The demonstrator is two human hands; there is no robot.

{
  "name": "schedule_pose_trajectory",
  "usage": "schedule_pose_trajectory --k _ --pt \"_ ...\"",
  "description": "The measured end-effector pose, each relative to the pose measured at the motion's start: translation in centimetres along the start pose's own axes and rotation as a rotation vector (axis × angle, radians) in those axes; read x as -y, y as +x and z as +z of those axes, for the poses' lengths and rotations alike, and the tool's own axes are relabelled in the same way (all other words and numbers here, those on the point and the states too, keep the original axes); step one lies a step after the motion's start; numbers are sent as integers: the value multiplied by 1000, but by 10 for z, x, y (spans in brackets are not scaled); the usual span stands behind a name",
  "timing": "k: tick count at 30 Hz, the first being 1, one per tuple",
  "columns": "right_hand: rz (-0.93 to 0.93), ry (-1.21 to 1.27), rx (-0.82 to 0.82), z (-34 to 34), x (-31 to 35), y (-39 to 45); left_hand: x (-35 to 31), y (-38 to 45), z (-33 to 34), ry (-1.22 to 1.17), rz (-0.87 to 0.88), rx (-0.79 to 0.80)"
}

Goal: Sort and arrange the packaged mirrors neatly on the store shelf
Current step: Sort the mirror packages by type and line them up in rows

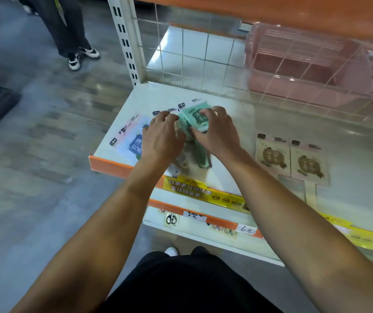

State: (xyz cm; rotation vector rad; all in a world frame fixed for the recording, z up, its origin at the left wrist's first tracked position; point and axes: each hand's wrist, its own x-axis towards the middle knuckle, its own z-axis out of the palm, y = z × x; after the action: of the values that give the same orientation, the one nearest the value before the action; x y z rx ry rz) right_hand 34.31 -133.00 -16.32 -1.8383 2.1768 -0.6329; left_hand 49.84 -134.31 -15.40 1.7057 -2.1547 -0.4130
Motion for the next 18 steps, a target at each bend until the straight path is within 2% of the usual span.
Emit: schedule_pose_trajectory --k 18 --pt "76 -72 29 1 10 2 8 10 -4 -42 24 -17"
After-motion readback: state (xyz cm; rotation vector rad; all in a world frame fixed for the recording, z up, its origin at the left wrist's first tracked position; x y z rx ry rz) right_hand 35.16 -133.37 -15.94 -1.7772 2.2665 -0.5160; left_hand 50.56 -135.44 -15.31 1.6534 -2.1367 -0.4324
